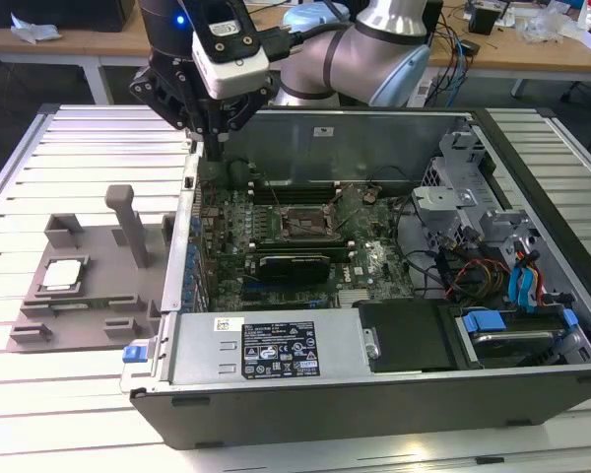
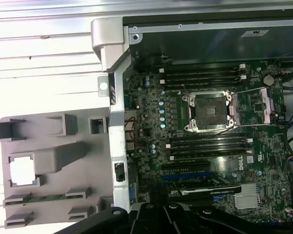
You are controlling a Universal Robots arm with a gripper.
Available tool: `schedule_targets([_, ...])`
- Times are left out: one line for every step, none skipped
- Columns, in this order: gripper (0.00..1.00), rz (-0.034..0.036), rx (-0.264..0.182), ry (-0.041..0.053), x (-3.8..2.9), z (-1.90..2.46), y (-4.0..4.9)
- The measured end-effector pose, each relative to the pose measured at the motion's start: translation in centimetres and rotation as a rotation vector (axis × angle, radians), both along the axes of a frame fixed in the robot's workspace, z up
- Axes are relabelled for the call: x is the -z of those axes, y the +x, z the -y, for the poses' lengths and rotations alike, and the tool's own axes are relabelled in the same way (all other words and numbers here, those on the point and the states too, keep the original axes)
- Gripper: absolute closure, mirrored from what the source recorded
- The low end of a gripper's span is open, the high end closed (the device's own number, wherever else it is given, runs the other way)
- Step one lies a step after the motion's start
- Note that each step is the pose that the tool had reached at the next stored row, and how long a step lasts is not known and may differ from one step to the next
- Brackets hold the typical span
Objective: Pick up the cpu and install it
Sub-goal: 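Reach for the cpu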
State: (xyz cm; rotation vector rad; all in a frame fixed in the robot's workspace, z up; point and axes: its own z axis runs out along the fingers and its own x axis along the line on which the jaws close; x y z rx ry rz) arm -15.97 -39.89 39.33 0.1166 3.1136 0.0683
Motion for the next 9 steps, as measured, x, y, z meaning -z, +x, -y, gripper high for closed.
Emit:
schedule_targets([0.89,0.0000,0.000,0.0000,0.00,0.00,-0.20])
schedule_targets([0.89,0.0000,0.000,0.0000,0.00,0.00,-0.32])
schedule_targets([0.89,0.0000,0.000,0.0000,0.00,0.00,-0.42])
schedule_targets([0.89,0.0000,0.000,-0.0001,0.00,0.00,-0.57])
schedule_targets([0.89,0.0000,0.000,0.0000,0.00,0.00,-0.69])
schedule_targets([0.89,0.0000,0.000,-0.0001,0.00,0.00,-0.87])
schedule_targets([0.89,-0.0001,0.000,-0.0001,0.00,0.00,-0.97])
schedule_targets([0.89,0.0000,0.000,0.0000,0.00,0.00,-1.08])
schedule_targets([0.89,0.0001,0.000,0.0001,0.00,0.00,-1.23])
